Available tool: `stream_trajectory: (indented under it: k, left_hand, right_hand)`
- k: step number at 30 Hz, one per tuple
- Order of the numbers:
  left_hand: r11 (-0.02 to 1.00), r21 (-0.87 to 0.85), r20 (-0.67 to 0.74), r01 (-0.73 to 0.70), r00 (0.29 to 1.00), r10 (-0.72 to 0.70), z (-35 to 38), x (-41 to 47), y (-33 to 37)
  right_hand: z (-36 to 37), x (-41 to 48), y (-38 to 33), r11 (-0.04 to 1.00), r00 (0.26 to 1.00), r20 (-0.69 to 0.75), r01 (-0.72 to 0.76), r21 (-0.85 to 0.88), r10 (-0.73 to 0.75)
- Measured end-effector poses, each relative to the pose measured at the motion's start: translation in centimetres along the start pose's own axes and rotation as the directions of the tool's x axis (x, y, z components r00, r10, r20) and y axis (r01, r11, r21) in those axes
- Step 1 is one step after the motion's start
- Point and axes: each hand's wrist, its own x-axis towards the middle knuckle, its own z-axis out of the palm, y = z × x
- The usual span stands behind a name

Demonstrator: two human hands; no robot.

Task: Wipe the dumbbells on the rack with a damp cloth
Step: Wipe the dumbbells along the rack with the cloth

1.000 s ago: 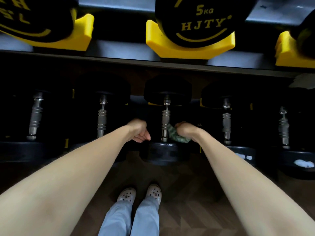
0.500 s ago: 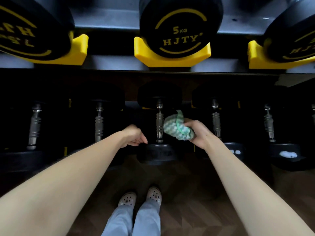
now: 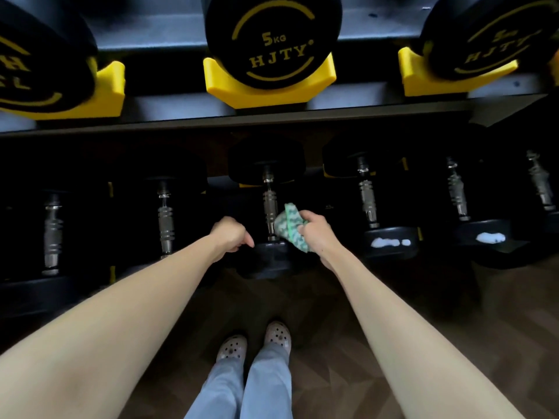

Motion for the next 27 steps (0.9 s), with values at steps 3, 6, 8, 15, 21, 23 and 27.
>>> stream_trajectory:
  k: [3, 6, 8, 15, 21, 23, 27]
  left_hand:
    - [1.0, -0.011, 0.001, -0.014, 1.0, 0.014, -0.1, -1.7, 0.5]
    - [0.995, -0.083, 0.059, -0.051, 0.997, 0.056, -0.1, -5.2, 2.5]
    - [0.986, -0.155, 0.129, -0.066, 0.988, 0.086, 0.2, -7.8, 4.4]
    - [0.911, -0.147, 0.51, -0.385, 0.76, 0.403, 4.3, -22.4, 13.8]
    - [0.773, -0.074, 0.749, -0.63, 0.477, 0.46, 12.8, -35.2, 18.7]
    - [0.734, -0.064, 0.827, -0.676, 0.376, 0.418, 16.6, -39.5, 19.2]
    - [0.64, 0.0, 0.915, -0.768, 0.258, 0.31, 23.7, -46.2, 18.4]
  right_hand:
    - [-0.3, -2.4, 0.3, 0.987, 0.993, 0.12, -0.04, 0.154, 0.022]
    - [-1.1, -6.0, 1.4, 0.848, 0.991, 0.132, -0.076, 0.525, 0.007]
    - [-1.9, -8.4, 1.7, 0.715, 0.997, 0.079, -0.035, 0.699, -0.028]
    - [-10.3, -22.5, 0.5, 0.429, 0.957, -0.273, 0.287, 0.857, -0.094]
    - [-17.6, -36.4, 4.1, 0.287, 0.792, -0.602, 0.555, 0.781, 0.106]
    - [-19.4, -40.8, 6.5, 0.224, 0.735, -0.647, 0.608, 0.762, 0.203]
    - [-21.4, -47.2, 11.2, 0.156, 0.623, -0.703, 0.7, 0.697, 0.342]
